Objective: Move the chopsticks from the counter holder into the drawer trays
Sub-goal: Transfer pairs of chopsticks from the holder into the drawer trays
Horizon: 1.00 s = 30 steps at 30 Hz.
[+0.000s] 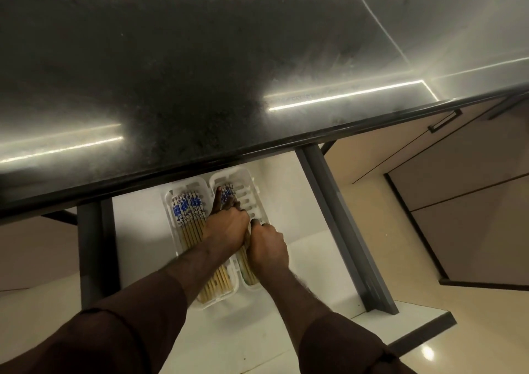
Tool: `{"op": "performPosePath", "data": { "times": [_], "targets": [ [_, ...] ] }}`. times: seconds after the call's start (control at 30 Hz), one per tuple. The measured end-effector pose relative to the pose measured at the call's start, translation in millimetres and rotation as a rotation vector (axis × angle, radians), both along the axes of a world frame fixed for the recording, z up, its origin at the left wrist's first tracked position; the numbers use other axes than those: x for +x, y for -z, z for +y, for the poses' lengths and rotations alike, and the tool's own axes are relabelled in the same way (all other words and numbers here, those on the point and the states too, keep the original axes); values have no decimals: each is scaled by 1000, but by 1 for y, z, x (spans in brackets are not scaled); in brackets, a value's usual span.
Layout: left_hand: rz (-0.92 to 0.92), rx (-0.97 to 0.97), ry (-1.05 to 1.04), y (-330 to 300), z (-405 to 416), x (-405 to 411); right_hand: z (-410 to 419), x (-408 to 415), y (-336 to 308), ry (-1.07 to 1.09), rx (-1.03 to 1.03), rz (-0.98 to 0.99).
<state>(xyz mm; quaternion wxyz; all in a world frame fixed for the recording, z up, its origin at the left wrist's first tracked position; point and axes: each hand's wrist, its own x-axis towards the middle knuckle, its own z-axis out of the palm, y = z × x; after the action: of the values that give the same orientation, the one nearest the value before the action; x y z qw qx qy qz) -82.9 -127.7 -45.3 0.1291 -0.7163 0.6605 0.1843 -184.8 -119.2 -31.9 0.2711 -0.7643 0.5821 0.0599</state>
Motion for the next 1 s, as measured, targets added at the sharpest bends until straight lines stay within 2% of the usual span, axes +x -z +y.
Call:
{"op": "performPosePath", "data": {
  "times": [0.1, 0.5, 0.7, 1.0],
  "targets": [
    [-34, -84, 97, -15, 4, -4, 1, -5, -15, 28, -37, -13],
    [177, -281, 36, -106, 43, -14, 23, -30, -103, 198, -290, -111],
    [183, -400, -12, -167, 81, -21, 53, -44, -161, 147, -449, -192],
    [186, -695, -94, -273, 167, 5, 120, -19, -263, 53, -682, -340]
  ]
}}
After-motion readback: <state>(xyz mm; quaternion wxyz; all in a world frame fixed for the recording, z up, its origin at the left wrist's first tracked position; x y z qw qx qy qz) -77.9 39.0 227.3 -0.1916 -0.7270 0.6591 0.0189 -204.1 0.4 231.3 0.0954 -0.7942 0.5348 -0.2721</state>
